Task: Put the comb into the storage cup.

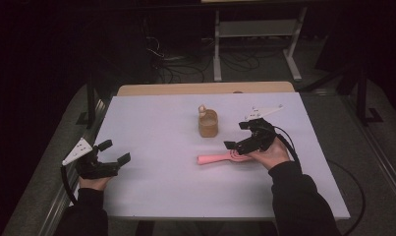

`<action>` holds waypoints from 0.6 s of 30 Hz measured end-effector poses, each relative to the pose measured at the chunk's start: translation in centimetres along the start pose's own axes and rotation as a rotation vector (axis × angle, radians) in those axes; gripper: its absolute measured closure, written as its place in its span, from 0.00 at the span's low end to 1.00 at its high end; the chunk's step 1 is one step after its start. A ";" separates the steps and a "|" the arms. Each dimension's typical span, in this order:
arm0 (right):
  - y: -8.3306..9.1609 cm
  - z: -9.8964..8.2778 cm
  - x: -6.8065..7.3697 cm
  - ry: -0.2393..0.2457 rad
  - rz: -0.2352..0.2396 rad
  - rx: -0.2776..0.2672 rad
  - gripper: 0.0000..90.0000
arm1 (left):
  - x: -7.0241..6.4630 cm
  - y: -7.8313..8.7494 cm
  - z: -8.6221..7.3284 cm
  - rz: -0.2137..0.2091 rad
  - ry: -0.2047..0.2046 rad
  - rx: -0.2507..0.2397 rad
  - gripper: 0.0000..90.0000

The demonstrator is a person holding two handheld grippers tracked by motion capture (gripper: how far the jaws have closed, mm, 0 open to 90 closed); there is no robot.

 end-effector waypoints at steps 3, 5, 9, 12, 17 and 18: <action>-0.3 0.1 -0.1 -0.010 0.002 0.007 0.09 | 0.0 0.0 0.0 -0.001 -0.001 0.000 0.00; -0.6 0.2 -0.1 -0.007 0.006 0.007 0.14 | 0.0 0.0 0.0 -0.001 -0.002 -0.001 0.00; -1.1 0.4 -0.2 -0.009 0.005 0.019 0.16 | 0.0 0.0 0.0 -0.002 -0.001 -0.001 0.00; -1.4 0.4 -0.2 -0.013 0.014 0.026 0.19 | 0.0 0.0 0.0 -0.003 -0.002 0.000 0.00; -2.2 0.4 -0.1 -0.014 0.028 0.042 0.24 | 0.0 0.0 0.0 -0.003 -0.003 0.001 0.00; -2.2 0.4 -0.1 -0.014 0.028 0.042 0.24 | 0.0 0.0 0.0 -0.003 -0.003 0.001 0.00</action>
Point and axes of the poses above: each handheld gripper's, and its own axes: y roughly backward along the jaws, z roughly out of its top, x roughly to its left, the point moved 6 cm from there along -y, roughly forward along the jaws, and after that the axes turned 13 degrees about z, right-handed, at the moved point
